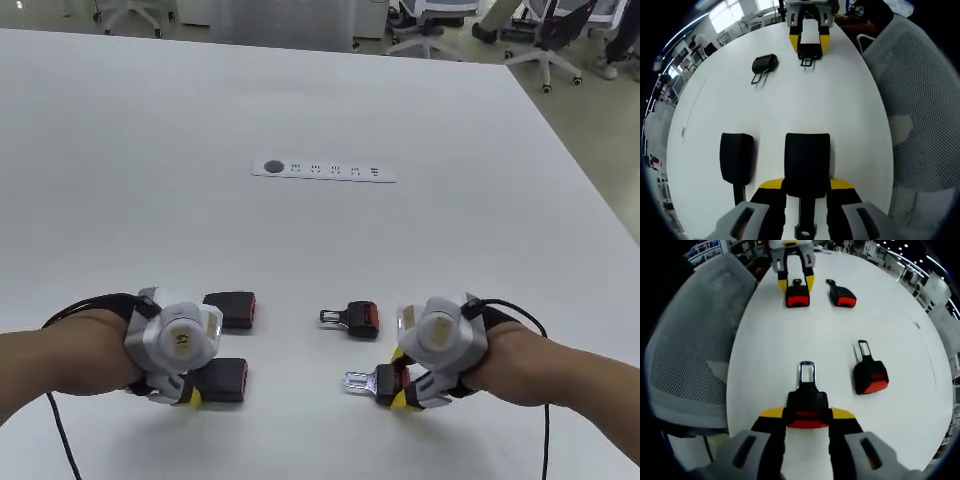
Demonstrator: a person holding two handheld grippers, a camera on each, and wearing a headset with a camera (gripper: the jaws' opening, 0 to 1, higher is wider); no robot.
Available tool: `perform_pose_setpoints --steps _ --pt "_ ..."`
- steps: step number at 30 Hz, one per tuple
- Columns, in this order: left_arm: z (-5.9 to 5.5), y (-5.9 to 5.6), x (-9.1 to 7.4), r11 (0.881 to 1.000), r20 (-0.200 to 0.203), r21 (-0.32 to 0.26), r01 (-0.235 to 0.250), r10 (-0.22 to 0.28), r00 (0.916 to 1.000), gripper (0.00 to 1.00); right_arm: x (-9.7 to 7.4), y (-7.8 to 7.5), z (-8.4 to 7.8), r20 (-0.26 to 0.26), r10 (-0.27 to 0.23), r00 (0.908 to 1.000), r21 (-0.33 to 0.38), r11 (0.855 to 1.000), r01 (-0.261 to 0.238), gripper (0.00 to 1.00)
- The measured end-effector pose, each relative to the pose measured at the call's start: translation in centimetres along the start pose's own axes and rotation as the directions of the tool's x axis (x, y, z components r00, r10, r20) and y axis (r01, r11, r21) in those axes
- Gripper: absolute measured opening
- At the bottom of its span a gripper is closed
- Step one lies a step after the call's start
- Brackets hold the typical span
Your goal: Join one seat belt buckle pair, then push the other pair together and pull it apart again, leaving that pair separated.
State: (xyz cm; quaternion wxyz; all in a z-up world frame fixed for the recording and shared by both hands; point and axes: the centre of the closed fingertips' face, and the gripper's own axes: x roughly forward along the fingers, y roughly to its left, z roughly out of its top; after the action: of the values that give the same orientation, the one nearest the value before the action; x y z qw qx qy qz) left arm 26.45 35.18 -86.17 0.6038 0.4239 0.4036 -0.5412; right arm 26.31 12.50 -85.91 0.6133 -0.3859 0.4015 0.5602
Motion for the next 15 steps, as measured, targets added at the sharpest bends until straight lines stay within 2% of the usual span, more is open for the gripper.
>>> perform_pose_setpoints --steps 8,15 --pt "-0.1 0.0 0.0 1.0 0.009 -0.007 0.003 -0.003 1.0 0.32 1.3 0.1 3.2 0.046 -0.005 0.999 0.002 1.0 0.005 0.32" --pt "-0.1 -0.1 0.0 1.0 0.008 0.0 0.004 -0.004 1.0 0.32 2.9 0.8 6.9 0.071 -0.005 0.9975 -0.024 1.0 0.007 0.32"
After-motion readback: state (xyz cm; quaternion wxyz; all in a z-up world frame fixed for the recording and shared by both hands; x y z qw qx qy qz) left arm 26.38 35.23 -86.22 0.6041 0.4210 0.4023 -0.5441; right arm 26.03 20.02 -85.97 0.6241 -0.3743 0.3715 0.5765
